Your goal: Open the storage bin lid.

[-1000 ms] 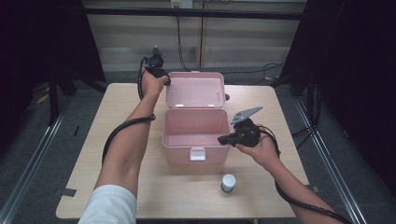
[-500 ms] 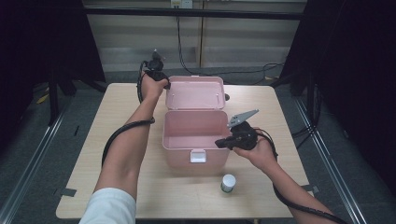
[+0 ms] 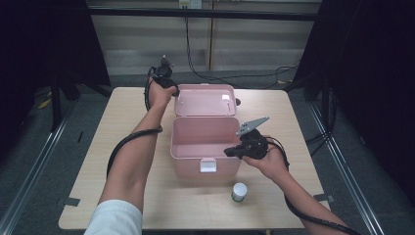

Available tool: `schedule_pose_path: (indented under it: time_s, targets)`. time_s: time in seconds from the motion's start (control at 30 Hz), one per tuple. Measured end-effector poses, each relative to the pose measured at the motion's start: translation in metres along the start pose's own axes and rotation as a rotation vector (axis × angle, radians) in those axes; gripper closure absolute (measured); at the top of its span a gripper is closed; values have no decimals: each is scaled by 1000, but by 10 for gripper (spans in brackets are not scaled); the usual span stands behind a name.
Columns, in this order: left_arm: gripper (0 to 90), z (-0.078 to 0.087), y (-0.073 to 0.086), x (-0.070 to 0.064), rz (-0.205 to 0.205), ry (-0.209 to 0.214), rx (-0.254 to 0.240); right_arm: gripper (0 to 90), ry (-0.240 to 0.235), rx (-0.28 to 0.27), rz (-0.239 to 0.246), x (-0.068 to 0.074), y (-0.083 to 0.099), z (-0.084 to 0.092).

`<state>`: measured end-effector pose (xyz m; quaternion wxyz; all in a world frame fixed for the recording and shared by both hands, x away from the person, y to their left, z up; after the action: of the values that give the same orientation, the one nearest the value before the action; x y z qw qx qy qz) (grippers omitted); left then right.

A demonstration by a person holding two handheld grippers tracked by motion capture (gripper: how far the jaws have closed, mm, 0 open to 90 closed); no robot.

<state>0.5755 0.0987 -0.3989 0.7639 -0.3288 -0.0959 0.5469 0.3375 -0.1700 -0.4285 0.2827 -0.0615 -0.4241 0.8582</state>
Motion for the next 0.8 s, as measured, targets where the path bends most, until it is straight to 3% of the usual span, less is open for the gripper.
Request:
schedule_pose_path:
  time_s: [0.3,0.43,0.8]
  targets:
    - [760,9,0,0,-4,8,-14,897,3,-30,-12,-3,-1,2]
    - [726,15,2,-1,-11,10,-15,864,15,-52,-23,-4,-3,5]
    - [625,37,12,-4,-13,26,-26,766,57,-46,-19,0,-8,14]
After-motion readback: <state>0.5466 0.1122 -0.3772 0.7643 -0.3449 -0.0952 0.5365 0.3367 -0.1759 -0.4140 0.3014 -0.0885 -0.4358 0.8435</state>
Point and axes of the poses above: each handheld gripper's, and its own axes: z roughly backward along the jaws, y roughly out of its underside, x roughly to its left, the point moved 2 cm from there along -z, roughly forward along the jaws, and after that the axes turned 6 degrees about -x, right-handed, at the moved point
